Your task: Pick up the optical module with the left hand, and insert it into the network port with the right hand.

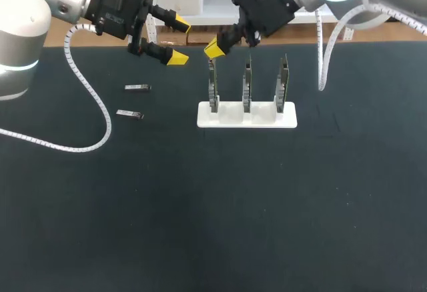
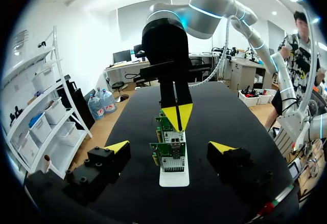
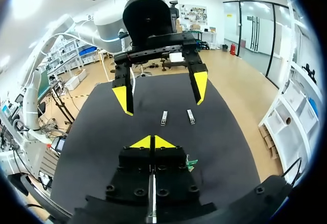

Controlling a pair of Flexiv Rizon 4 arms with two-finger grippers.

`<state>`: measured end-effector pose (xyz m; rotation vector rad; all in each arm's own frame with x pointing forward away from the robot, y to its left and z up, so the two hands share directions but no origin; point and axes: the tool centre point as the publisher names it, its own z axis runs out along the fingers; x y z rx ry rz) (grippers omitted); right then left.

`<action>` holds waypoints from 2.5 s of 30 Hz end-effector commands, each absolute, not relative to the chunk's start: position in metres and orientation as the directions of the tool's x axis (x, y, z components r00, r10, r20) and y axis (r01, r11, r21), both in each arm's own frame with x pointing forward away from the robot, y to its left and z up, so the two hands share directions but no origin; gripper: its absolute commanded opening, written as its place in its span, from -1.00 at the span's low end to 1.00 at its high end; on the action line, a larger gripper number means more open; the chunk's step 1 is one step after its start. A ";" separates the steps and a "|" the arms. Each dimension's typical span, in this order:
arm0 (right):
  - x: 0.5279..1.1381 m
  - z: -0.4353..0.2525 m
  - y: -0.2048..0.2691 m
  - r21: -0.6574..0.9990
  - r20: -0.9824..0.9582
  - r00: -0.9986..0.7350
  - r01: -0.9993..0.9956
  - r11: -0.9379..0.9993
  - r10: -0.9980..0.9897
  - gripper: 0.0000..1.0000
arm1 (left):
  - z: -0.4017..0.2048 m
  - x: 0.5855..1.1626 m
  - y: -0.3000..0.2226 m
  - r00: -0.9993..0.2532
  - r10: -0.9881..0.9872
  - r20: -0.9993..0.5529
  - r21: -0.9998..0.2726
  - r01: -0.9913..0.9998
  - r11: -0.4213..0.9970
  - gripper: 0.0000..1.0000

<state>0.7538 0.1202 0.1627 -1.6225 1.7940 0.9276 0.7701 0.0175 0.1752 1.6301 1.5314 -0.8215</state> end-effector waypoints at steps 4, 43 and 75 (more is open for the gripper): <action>0.751 0.159 0.116 0.133 -0.779 -0.134 -0.990 0.047 -0.613 -1.00 | 0.176 0.772 0.017 0.080 0.527 -0.846 0.084 0.996 -0.016 1.00; 0.762 0.147 0.118 0.172 -0.767 -0.152 -0.985 0.029 -0.623 -1.00 | 0.176 0.772 0.017 0.080 0.527 -0.846 0.084 0.996 -0.016 1.00; 0.760 0.131 0.122 0.197 -0.781 -0.177 -0.980 0.033 -0.599 -1.00 | 0.176 0.772 0.017 0.080 0.527 -0.846 0.084 0.996 -0.016 1.00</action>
